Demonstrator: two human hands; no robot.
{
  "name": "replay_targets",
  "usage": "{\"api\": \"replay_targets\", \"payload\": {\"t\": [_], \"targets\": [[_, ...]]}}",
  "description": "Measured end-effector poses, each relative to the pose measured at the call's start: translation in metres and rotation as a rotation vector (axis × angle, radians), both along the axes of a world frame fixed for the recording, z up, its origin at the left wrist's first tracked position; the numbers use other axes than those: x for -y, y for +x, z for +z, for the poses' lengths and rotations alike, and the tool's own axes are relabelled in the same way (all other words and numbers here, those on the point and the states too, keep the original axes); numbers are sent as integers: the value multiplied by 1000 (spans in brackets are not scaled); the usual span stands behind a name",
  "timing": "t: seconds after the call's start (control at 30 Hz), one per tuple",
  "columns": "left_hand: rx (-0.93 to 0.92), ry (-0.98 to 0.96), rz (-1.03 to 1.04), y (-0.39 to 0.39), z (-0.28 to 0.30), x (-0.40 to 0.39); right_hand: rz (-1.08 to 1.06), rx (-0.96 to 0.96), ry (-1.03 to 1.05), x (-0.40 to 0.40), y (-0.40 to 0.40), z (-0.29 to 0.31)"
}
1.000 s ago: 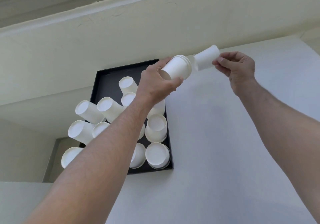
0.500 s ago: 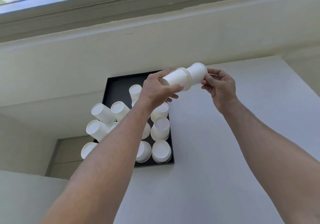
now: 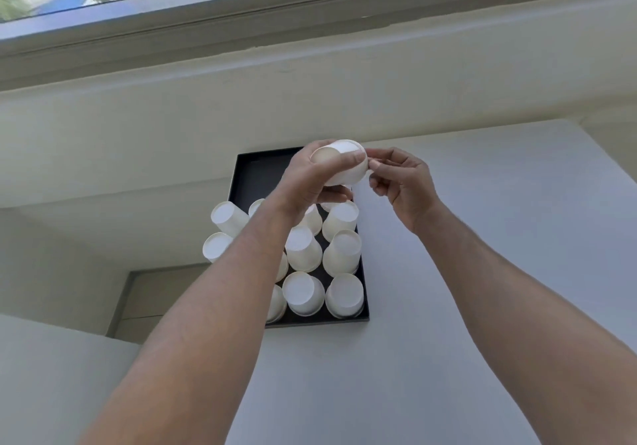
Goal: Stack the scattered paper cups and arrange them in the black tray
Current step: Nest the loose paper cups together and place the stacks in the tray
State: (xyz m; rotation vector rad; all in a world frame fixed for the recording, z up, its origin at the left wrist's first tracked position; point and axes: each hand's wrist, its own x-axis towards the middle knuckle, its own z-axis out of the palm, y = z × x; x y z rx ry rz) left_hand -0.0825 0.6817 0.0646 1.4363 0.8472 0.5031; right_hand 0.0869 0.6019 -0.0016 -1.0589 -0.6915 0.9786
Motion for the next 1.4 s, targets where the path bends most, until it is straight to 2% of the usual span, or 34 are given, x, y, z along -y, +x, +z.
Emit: {"api": "replay_targets", "payload": {"t": [0.1, 0.17, 0.3, 0.43, 0.77, 0.97, 1.1, 1.27, 1.4], "targets": [[-39, 68, 210, -7, 0, -15, -55, 215, 23, -15, -21, 13], [-75, 110, 316, -15, -3, -28, 2, 336, 53, -27, -36, 23], [-112, 129, 415, -33, -10, -48, 150, 620, 0, -55, -66, 40], [-185, 134, 477, -49, -15, -67, 71, 903, -4, -84, -89, 44], [-342, 180, 388, -91, -37, -110, 99, 1334, -203, -146, -116, 21], [-566, 356, 234, -102, -50, -122, 185, 1532, -312, -170, -126, -10], [-735, 547, 109, -103, -58, -122, 221, 1711, -334, -180, -131, -24], [-903, 622, 15, -110, -69, -130, 224, 1711, -326, -186, -138, -35], [-1001, 644, -68, -114, -71, -132, 279, 1676, -399, -190, -143, -34]]}}
